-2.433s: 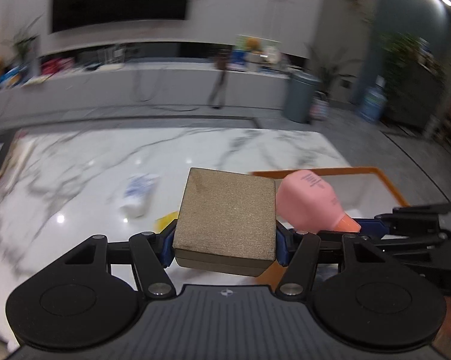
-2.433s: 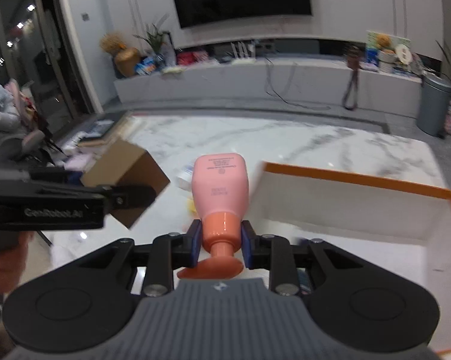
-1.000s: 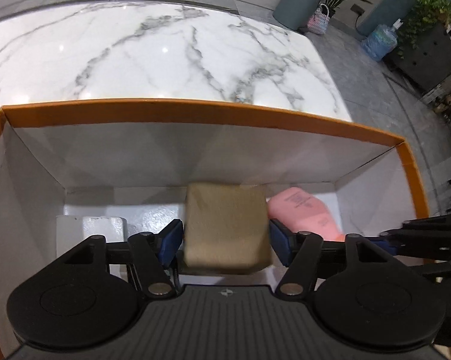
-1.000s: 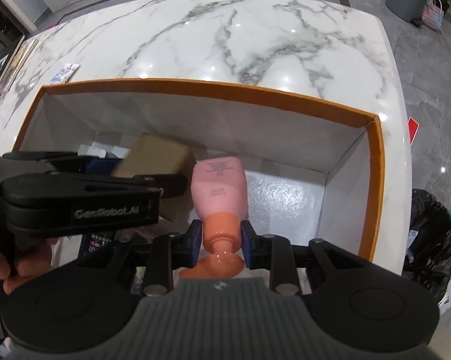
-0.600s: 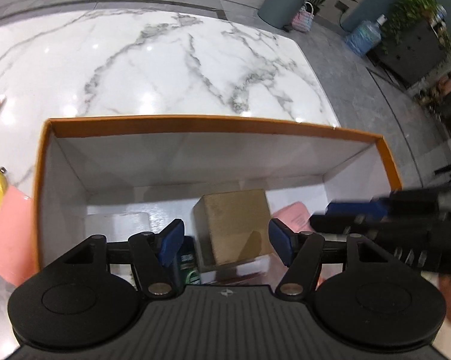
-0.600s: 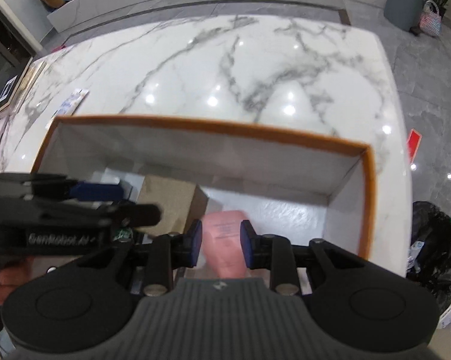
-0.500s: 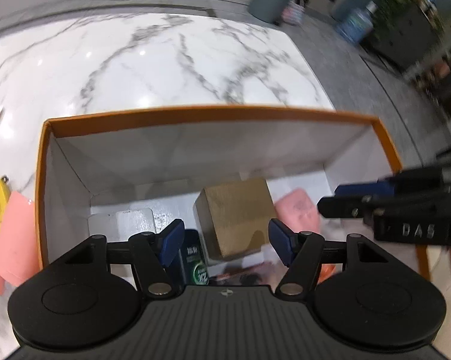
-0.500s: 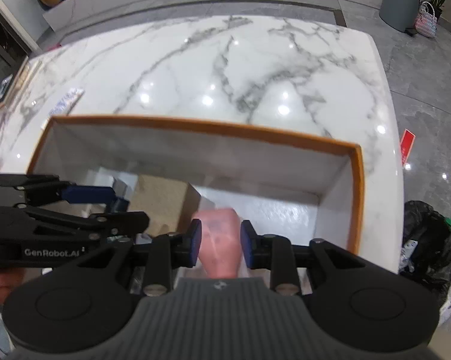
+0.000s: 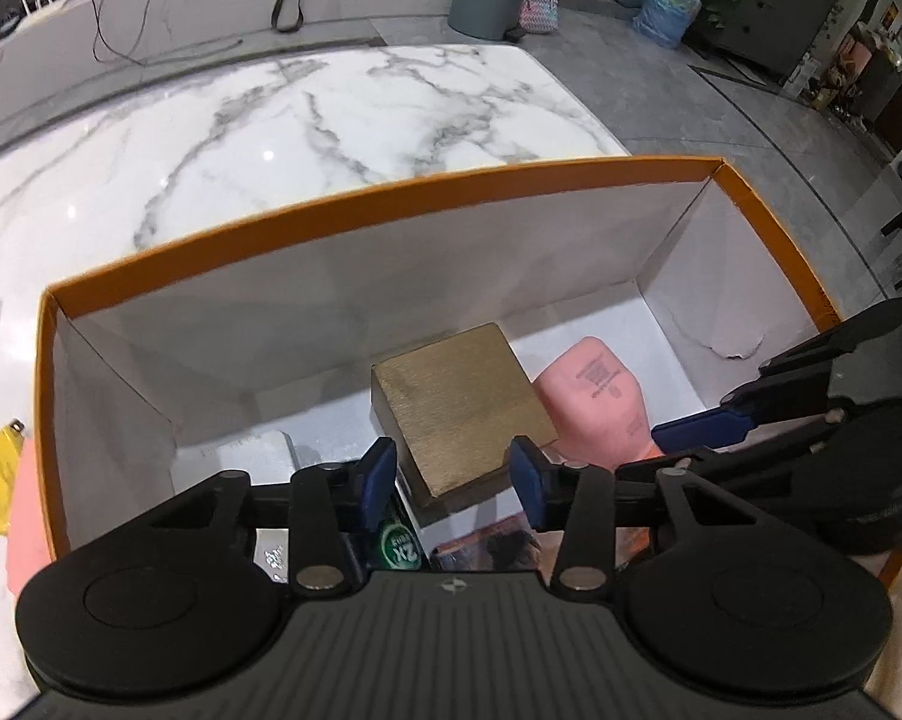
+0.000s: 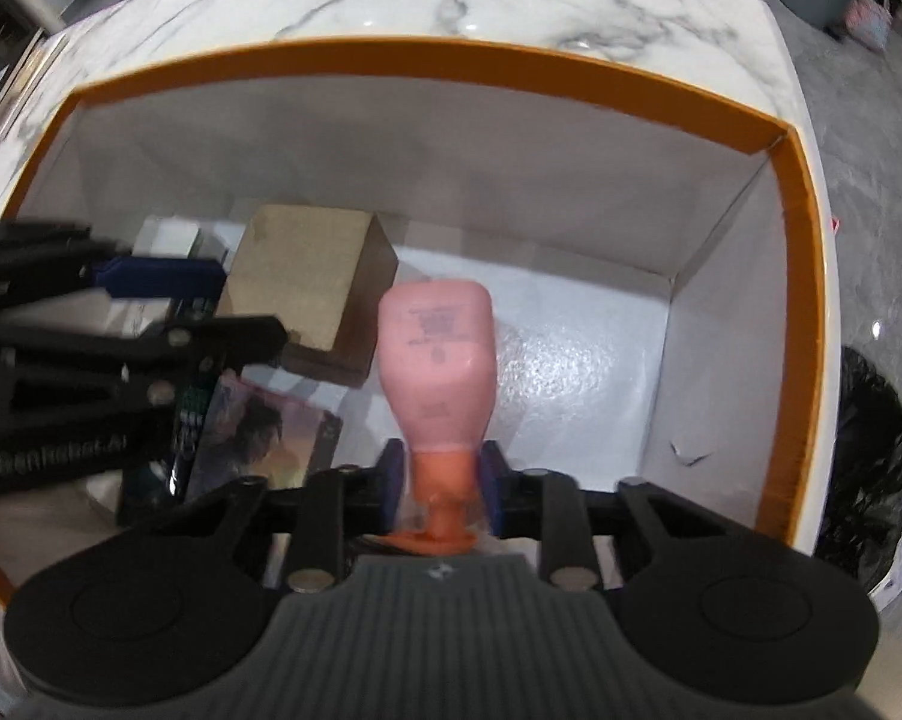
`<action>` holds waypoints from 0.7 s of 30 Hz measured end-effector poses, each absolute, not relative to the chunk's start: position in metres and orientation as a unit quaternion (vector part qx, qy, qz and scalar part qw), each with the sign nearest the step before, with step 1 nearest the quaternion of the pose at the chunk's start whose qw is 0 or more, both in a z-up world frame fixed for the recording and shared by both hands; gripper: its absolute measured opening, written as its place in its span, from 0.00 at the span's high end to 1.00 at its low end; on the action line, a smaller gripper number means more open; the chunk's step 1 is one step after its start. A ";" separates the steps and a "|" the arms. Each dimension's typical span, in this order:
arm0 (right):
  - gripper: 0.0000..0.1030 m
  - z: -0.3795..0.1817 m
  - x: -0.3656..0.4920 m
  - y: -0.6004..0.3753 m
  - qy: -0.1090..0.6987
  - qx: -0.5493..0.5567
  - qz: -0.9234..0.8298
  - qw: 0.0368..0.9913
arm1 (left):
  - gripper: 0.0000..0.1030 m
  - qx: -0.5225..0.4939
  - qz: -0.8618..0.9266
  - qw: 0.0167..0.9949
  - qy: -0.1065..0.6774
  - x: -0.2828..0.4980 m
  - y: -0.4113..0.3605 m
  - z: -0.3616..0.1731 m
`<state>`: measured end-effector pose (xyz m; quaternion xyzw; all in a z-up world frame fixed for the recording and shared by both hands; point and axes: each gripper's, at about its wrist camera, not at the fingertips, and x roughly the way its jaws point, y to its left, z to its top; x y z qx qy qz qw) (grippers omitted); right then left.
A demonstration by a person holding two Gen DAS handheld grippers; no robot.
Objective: Organize rigid objects
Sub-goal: 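Lower the cube box and pink bottle into the orange box and open both grippers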
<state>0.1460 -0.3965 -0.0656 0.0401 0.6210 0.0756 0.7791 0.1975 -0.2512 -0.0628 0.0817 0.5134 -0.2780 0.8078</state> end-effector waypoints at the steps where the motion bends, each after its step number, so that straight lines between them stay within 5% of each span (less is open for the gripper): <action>1: 0.77 -0.066 0.148 -0.398 0.620 0.056 0.071 0.780 | 0.54 0.088 -0.279 0.809 0.509 0.197 -0.252 -0.062; 21: 0.74 -0.055 0.159 -0.393 0.567 0.064 0.083 0.817 | 0.61 0.109 -0.286 0.820 0.484 0.207 -0.250 -0.060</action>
